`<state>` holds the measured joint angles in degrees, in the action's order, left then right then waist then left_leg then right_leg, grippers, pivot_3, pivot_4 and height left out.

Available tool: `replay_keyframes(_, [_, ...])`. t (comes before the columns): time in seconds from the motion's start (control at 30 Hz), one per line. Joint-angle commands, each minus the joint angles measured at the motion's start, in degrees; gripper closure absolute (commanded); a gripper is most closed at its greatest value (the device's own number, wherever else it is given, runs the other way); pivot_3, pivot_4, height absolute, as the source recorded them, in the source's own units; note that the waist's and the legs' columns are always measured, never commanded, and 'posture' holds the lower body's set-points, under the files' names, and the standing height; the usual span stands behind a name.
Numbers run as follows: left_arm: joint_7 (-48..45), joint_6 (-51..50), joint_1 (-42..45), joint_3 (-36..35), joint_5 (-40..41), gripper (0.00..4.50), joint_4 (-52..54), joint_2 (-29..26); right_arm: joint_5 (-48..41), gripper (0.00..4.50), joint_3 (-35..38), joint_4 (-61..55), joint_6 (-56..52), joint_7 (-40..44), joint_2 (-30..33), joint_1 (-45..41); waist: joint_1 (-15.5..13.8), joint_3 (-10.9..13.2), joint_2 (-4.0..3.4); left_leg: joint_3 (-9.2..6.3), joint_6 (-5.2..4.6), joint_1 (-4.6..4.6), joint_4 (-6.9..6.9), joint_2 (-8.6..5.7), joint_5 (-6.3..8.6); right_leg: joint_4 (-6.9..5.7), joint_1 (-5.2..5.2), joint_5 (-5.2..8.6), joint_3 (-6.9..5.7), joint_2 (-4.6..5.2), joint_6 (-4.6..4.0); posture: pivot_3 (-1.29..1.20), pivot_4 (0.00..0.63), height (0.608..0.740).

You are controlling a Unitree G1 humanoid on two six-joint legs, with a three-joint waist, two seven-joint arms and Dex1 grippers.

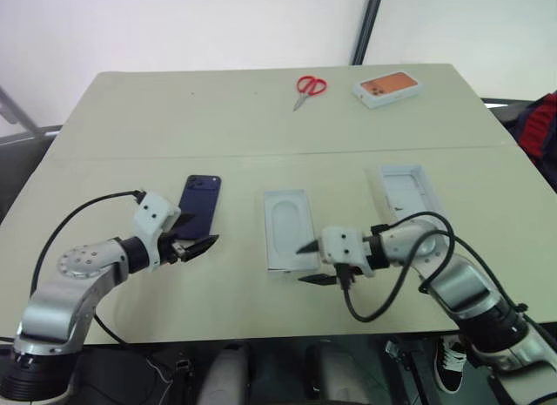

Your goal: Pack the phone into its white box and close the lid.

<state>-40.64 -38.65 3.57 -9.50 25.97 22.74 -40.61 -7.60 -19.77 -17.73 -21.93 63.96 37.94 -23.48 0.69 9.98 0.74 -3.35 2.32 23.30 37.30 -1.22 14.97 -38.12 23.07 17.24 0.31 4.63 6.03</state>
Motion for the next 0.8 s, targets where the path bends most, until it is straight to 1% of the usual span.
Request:
replay_keyframes(0.03, [2.5, -3.2, 0.8, -6.0, 3.6, 0.64, 0.7, 0.6, -4.0, 0.09, 5.1, -1.2, -3.5, -3.9, -3.5, -4.1, 0.0, 0.0, 0.00, -0.01, 0.00, 0.00, 0.00, 0.00, 0.00, 0.00, 0.00, 0.00, 0.00, -0.01, 0.00, 0.00, 0.150, 0.740])
replay_keyframes(0.07, [4.5, -5.9, 1.8, -8.3, 5.8, 0.64, -0.1, 1.8, -4.3, 0.09, 6.0, -0.1, -4.8, -6.4, -5.7, -5.9, 0.1, 0.0, 0.00, -0.01, 0.00, 0.00, -0.01, 0.00, 0.00, 0.00, 0.00, 0.00, 0.00, 0.00, 0.00, 0.00, 0.150, 0.740])
replay_keyframes(0.13, [9.3, -11.0, 4.3, -11.7, 7.4, 0.09, -2.2, 3.4, -3.8, 0.03, 6.3, 2.8, -7.4, -10.2, -9.6, -9.6, 0.2, 0.0, 0.00, -0.02, 0.01, -0.01, 0.01, 0.03, -0.01, -0.08, 0.03, 0.00, 0.00, -0.03, -0.01, 0.00, 0.150, 0.740])
replay_keyframes(0.17, [11.0, -12.5, 5.1, -12.4, 7.2, 0.01, -3.1, 3.5, -3.8, 0.30, 6.0, 3.9, -9.0, -11.6, -11.4, -11.1, 0.2, 0.0, 0.01, -0.04, 0.02, -0.02, 0.01, 0.03, -0.01, -0.10, 0.04, 0.00, -0.01, -0.05, 0.00, 0.00, 0.150, 0.740])
replay_keyframes(0.23, [14.7, -16.4, 7.5, -14.4, 7.9, 0.00, -5.1, 4.5, -4.6, 1.05, 4.8, 5.2, -12.7, -13.3, -15.3, -13.7, 0.2, 0.0, 0.01, -0.06, 0.03, -0.03, -0.01, 0.03, -0.02, -0.12, 0.05, 0.00, -0.04, -0.08, 0.00, 0.00, 0.150, 0.740])
replay_keyframes(0.27, [16.3, -18.5, 8.8, -15.3, 8.4, 0.00, -6.1, 4.9, -3.9, 1.53, 3.5, 5.8, -13.6, -14.2, -16.8, -14.8, 0.2, 0.0, 0.01, -0.06, 0.03, -0.02, -0.03, 0.03, -0.02, -0.10, 0.07, 0.00, -0.04, -0.08, 0.00, 0.00, 0.150, 0.740])
replay_keyframes(0.37, [20.8, -24.2, 13.0, -16.7, 8.8, 0.00, -8.7, 5.8, 1.0, 3.13, -0.9, 9.7, -13.6, -17.9, -19.7, -17.6, 0.1, 0.0, 0.03, -0.05, 0.05, 0.06, -0.01, -0.01, -0.03, -0.10, 0.15, -0.01, -0.04, -0.03, 0.00, 0.00, 0.150, 0.740])
replay_keyframes(0.43, [22.4, -28.1, 16.2, -17.8, 9.7, 0.00, -12.3, 6.4, 6.9, 4.22, -5.1, 15.7, -10.9, -23.3, -23.2, -20.2, 0.2, 0.0, 0.07, -0.06, 0.07, 0.05, 0.03, -0.04, -0.04, -0.13, 0.13, -0.01, -0.05, 0.00, 0.00, 0.00, 0.150, 0.740])
replay_keyframes(0.47, [22.8, -29.6, 17.4, -18.0, 9.9, 0.00, -13.9, 6.3, 8.9, 4.45, -6.4, 18.0, -9.4, -25.3, -24.7, -21.0, 0.3, -0.1, 0.08, -0.04, 0.08, 0.03, 0.03, -0.06, -0.04, -0.16, 0.14, -0.01, -0.04, -0.01, 0.00, 0.00, 0.150, 0.740])
replay_keyframes(0.57, [23.0, -32.0, 19.8, -17.7, 10.1, 0.00, -16.7, 6.0, 14.0, 4.45, -10.9, 23.9, -7.8, -28.5, -28.2, -23.1, 0.5, -0.1, 0.08, -0.05, 0.20, 0.04, -0.04, -0.09, -0.11, -0.20, 0.23, -0.01, -0.03, -0.04, 0.00, 0.00, 0.150, 0.740])
replay_keyframes(0.6, [23.0, -32.3, 20.2, -17.7, 10.1, 0.00, -17.1, 6.0, 15.1, 4.45, -11.7, 25.1, -7.6, -28.9, -28.8, -23.5, 0.5, -0.1, 0.09, -0.03, 0.38, 0.06, -0.06, -0.09, -0.22, -0.20, 0.28, -0.01, -0.02, -0.04, 0.00, 0.00, 0.150, 0.740])
replay_keyframes(0.8, [21.3, -41.1, 23.5, -14.4, 10.8, 0.00, -22.1, 4.7, 17.4, 4.45, -14.0, 34.7, -3.8, -30.4, -36.0, -25.0, 0.8, -0.1, 0.11, -0.05, 0.60, 0.08, -0.08, -0.09, -0.34, -0.28, 0.33, -0.01, -0.01, -0.08, 0.00, 0.00, 0.150, 0.740])
